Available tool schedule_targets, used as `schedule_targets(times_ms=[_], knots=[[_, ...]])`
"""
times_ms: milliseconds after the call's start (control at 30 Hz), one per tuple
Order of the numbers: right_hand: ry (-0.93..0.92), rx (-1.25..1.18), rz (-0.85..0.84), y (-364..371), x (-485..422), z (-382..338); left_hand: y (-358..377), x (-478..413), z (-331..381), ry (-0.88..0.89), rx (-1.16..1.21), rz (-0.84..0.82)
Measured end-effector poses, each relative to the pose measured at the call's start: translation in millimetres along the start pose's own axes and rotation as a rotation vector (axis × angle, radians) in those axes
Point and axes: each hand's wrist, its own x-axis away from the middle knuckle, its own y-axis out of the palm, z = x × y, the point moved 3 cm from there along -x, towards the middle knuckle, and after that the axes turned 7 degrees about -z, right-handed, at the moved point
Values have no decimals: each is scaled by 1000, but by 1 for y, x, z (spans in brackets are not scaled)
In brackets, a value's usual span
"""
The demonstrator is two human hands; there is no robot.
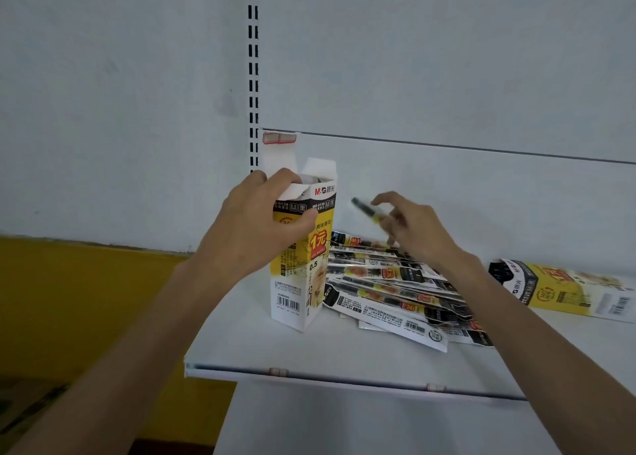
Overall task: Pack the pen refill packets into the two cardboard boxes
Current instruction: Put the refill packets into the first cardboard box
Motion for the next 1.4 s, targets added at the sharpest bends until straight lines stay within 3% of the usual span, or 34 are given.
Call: schedule_targets(times_ms=[67, 167, 200, 267, 367, 467, 533, 600, 667, 800, 1067, 1400], knots=[[90, -253, 95, -8, -3, 0, 1, -1, -1, -2, -15, 6], [242, -527, 1, -10, -2, 10, 1, -2, -1, -6, -19, 11], [256, -453, -49, -10, 0, 12, 1, -2, -1, -7, -18, 12], [247, -72, -76, -10, 3, 16, 0, -2, 0, -6, -14, 12], [154, 356, 49, -9, 4, 13, 1, -2, 0, -11, -19, 5], [105, 333, 19, -6, 2, 3, 2, -3, 0, -20, -24, 0], [180, 243, -188, 6, 1, 2, 2, -4, 1, -16, -19, -2], [269, 316, -396, 21, 4, 2, 2, -4, 1, -11, -11, -3], [331, 366, -465, 33, 7, 7, 2, -3, 1, -13, -8, -3], [343, 198, -294, 27, 2, 15, 1, 0, 1, -9, -4, -10], [155, -67, 264, -20, -7, -16, 2, -1, -1, -19, -19, -1], [-43, -396, 353, -61, -10, -85, 2, 0, 0, -15, -6, -18]])
